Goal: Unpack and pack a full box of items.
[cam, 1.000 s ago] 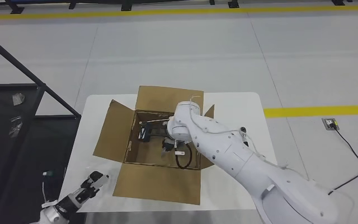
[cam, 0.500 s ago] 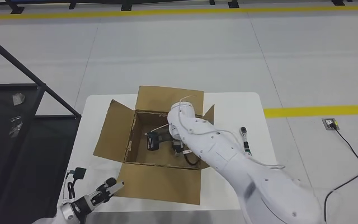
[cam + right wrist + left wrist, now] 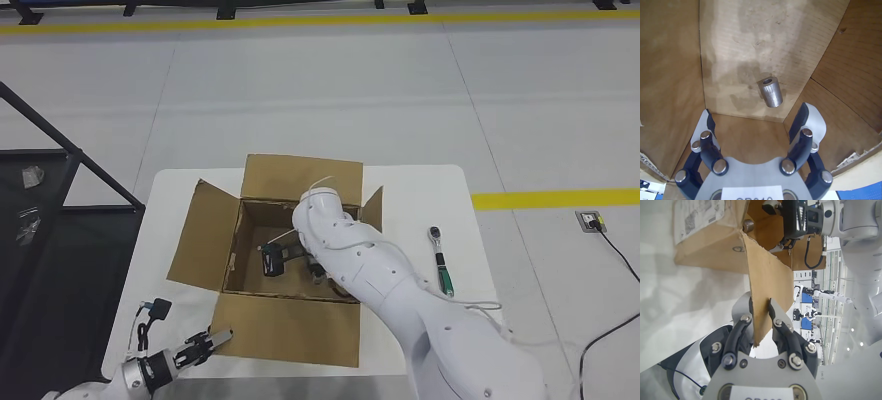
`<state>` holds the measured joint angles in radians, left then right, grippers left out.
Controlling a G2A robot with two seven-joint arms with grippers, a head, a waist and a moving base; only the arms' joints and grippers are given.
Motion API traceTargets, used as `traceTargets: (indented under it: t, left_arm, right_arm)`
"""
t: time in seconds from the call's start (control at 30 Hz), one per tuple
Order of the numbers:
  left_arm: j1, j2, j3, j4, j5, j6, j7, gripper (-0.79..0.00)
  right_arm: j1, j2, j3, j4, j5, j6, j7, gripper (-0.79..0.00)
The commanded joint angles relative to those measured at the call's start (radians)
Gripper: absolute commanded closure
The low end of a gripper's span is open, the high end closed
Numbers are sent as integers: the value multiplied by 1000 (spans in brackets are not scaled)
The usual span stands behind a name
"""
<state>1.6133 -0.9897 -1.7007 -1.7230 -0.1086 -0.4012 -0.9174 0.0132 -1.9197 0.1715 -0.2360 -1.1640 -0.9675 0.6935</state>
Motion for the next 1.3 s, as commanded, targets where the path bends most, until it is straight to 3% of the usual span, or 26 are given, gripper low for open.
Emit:
traceTargets:
  t: [0.0, 0.6, 0.63, 0.67, 0.97, 1.27]
  left_arm:
    - [0, 1, 4, 2, -10, 2, -17, 0]
    - [2, 3, 7, 1, -19, 1, -37, 0]
    - [21, 6, 21, -2, -2, -40, -100, -31]
    - [30, 8, 11, 10, -15, -74, -124, -785]
    - [30, 8, 11, 10, -15, -74, -124, -785]
    - [31, 10, 22, 6, -30, -86, -139, -785]
  right_arm:
    - [0, -8, -1, 11, -20, -11, -13, -785]
    - [0, -15, -1, 19, -37, -24, -24, -785]
    - [0, -15, -1, 19, -37, -24, -24, -785]
    - [0, -15, -1, 19, -37, -24, -24, -785]
    - [0, -15, -1, 19, -37, -24, -24, -785]
    - [-29, -1, -1, -8, -114, -7, -103, -785]
